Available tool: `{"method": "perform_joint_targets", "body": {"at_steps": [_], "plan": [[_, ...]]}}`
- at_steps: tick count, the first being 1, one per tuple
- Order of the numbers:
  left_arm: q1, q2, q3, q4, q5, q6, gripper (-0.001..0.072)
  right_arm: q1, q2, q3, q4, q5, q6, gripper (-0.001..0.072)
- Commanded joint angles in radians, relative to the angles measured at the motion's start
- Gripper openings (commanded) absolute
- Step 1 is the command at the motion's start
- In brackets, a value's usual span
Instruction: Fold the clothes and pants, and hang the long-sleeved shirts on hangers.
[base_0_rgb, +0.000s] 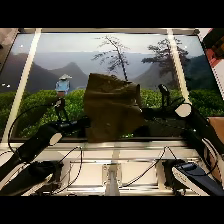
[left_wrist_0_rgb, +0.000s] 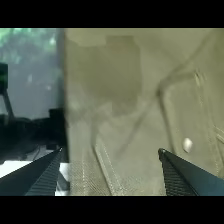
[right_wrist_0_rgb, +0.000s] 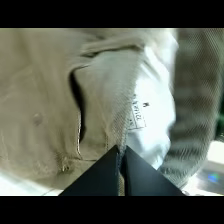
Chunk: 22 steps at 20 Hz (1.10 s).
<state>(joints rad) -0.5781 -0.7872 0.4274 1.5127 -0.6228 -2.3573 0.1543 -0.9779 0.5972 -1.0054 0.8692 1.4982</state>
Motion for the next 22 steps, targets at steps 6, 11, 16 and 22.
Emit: {"method": "perform_joint_targets", "body": {"at_steps": [6, 11, 16, 22], "plan": [[-0.001, -0.001, 0.000, -0.013, -0.093, 0.008, 0.0695, -0.016, -0.019, -0.090, -0.060, -0.203, 0.133, 0.0022], [-0.014, -0.003, 0.000, -0.050, -0.093, 0.008, 0.0694, -0.019, -0.050, -0.092, -0.117, -0.339, 0.286, 0.0022], [-0.073, -0.003, 0.000, -0.060, -0.094, 0.008, 0.0693, -0.020, -0.055, -0.065, -0.214, -0.253, 0.267, 0.0546], [-0.126, -0.003, 0.000, -0.071, -0.100, 0.008, 0.0694, -0.171, -0.056, 0.082, -0.349, 0.056, 0.113, 0.0545]]}}
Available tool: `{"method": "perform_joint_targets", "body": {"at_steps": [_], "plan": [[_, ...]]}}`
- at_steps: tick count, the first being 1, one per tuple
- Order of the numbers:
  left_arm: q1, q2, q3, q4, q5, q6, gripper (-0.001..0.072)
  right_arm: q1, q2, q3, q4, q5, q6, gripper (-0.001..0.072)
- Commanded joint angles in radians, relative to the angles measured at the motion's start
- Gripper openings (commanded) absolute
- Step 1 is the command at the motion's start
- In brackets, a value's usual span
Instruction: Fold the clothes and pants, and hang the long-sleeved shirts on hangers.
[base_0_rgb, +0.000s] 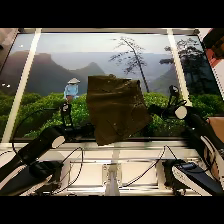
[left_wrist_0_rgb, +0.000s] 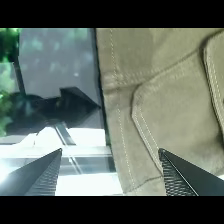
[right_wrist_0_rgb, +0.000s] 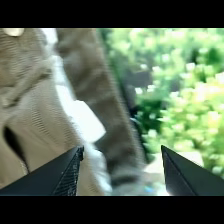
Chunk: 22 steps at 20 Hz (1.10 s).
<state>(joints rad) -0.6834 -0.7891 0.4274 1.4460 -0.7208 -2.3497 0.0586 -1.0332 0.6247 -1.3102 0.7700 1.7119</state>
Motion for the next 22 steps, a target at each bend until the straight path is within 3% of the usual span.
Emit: {"method": "perform_joint_targets", "body": {"at_steps": [1, 3, 6, 8, 12, 22], "plan": [[-0.020, -0.001, 0.000, -0.007, -0.002, 0.000, 0.0694, -0.126, -0.002, 0.068, -0.023, 0.216, -0.171, 0.0544], [-0.020, -0.001, 0.000, -0.007, -0.002, 0.000, 0.0694, -0.229, -0.009, 0.070, 0.068, 0.296, -0.251, 0.0541], [-0.020, -0.001, 0.000, -0.006, -0.002, 0.000, 0.0694, -0.323, -0.095, 0.061, 0.362, 0.423, -0.424, 0.0533], [-0.020, -0.001, 0.000, -0.006, -0.002, 0.000, 0.0694, -0.336, -0.176, 0.061, 0.467, 0.504, -0.521, 0.0534], [-0.020, -0.001, 0.000, -0.006, -0.002, 0.000, 0.0694, -0.336, -0.229, 0.061, 0.533, 0.452, -0.552, 0.0543], [-0.020, -0.001, 0.000, -0.003, 0.006, 0.000, 0.0694, -0.334, -0.304, 0.061, 0.467, 0.436, -0.544, 0.0543]]}}
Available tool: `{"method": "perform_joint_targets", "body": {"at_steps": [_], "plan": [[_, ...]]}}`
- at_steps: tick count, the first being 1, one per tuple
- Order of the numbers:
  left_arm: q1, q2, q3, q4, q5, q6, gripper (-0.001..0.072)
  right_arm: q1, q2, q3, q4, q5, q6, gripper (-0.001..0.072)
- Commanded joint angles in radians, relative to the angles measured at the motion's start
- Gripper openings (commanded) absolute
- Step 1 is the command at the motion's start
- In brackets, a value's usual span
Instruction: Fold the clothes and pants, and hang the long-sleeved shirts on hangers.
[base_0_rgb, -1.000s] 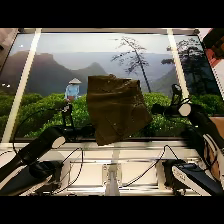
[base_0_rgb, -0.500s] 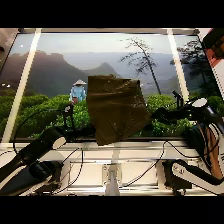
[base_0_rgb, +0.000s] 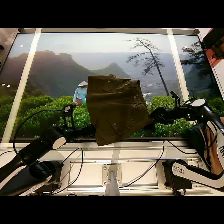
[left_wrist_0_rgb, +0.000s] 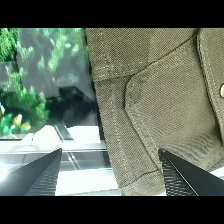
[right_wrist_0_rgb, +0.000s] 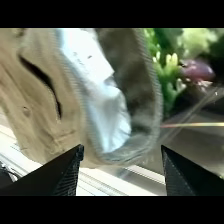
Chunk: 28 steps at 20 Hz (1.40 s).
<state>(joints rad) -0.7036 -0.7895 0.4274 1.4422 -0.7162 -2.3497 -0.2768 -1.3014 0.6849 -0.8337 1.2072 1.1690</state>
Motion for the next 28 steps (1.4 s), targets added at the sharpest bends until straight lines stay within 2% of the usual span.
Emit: {"method": "perform_joint_targets", "body": {"at_steps": [1, 4, 5, 7, 11, 12, 14, 15, 20, 23, 26, 28], "plan": [[0.000, -0.001, 0.000, 0.000, 0.002, 0.000, 0.0694, 0.004, -0.047, 0.001, 0.000, -0.014, -0.001, 0.0543], [0.000, -0.001, 0.000, 0.000, 0.001, 0.000, 0.0694, 0.021, -0.053, 0.001, 0.044, -0.082, -0.011, 0.0535], [0.000, -0.001, 0.000, -0.001, 0.001, 0.000, 0.0694, 0.024, -0.053, 0.001, 0.060, -0.101, -0.012, 0.0486], [0.000, -0.003, 0.000, -0.004, 0.001, 0.000, 0.0694, 0.040, -0.053, 0.001, 0.079, -0.127, -0.013, 0.0434], [0.000, -0.027, 0.000, -0.038, 0.000, 0.000, 0.0694, 0.104, -0.054, 0.001, 0.079, -0.127, -0.022, 0.0355], [0.000, -0.037, 0.000, -0.042, 0.000, 0.000, 0.0694, 0.117, -0.054, 0.001, 0.079, -0.127, -0.021, 0.0292], [0.001, -0.047, 0.000, -0.046, -0.003, 0.000, 0.0693, 0.136, -0.054, 0.001, 0.096, -0.128, -0.019, 0.0074], [0.002, -0.046, 0.000, -0.059, -0.003, 0.000, 0.0692, 0.137, -0.054, 0.001, 0.123, -0.128, -0.020, 0.0022], [0.089, -0.021, 0.001, -0.094, -0.023, 0.002, 0.0691, 0.137, -0.053, 0.000, 0.368, -0.167, -0.024, 0.0022], [0.185, 0.028, 0.001, -0.129, -0.096, 0.101, 0.0690, 0.159, -0.053, 0.000, 0.462, -0.232, -0.046, 0.0022], [0.260, 0.054, 0.001, -0.231, -0.184, 0.233, 0.0691, 0.266, -0.051, -0.006, 0.524, -0.341, -0.050, 0.0022], [0.260, 0.053, 0.000, -0.259, -0.197, 0.264, 0.0690, 0.354, -0.040, -0.006, 0.524, -0.419, -0.072, 0.0022]]}}
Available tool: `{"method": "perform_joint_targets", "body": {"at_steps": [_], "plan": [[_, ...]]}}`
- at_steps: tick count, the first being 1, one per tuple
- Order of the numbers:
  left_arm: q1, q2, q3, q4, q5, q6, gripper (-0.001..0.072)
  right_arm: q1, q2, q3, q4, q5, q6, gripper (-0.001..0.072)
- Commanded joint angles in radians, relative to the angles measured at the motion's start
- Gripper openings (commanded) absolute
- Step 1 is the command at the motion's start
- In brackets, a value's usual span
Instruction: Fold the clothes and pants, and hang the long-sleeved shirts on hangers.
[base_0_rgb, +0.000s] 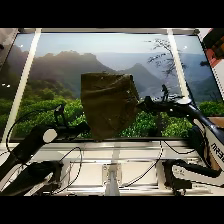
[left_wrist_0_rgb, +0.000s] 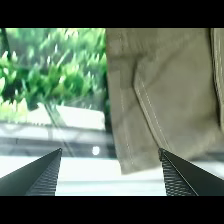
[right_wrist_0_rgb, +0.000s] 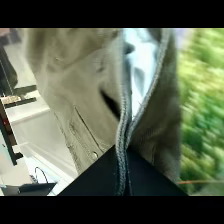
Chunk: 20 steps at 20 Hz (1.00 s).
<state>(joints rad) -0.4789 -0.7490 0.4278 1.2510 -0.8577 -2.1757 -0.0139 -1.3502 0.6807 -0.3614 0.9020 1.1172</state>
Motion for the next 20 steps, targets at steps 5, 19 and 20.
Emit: {"method": "perform_joint_targets", "body": {"at_steps": [5, 19, 20], "plan": [[0.030, -0.019, -0.059, -0.079, 0.051, 0.069, 0.0691, 0.158, 0.143, -0.002, -0.064, -0.248, -0.007, 0.0021], [-0.216, -0.287, -0.120, -0.391, 0.526, 0.074, 0.0520, 0.151, 0.203, -0.002, -0.107, -0.236, -0.004, 0.0022], [-0.226, -0.288, -0.119, -0.393, 0.563, 0.074, 0.0520, 0.151, 0.203, -0.002, -0.117, -0.232, -0.004, 0.0022]]}}
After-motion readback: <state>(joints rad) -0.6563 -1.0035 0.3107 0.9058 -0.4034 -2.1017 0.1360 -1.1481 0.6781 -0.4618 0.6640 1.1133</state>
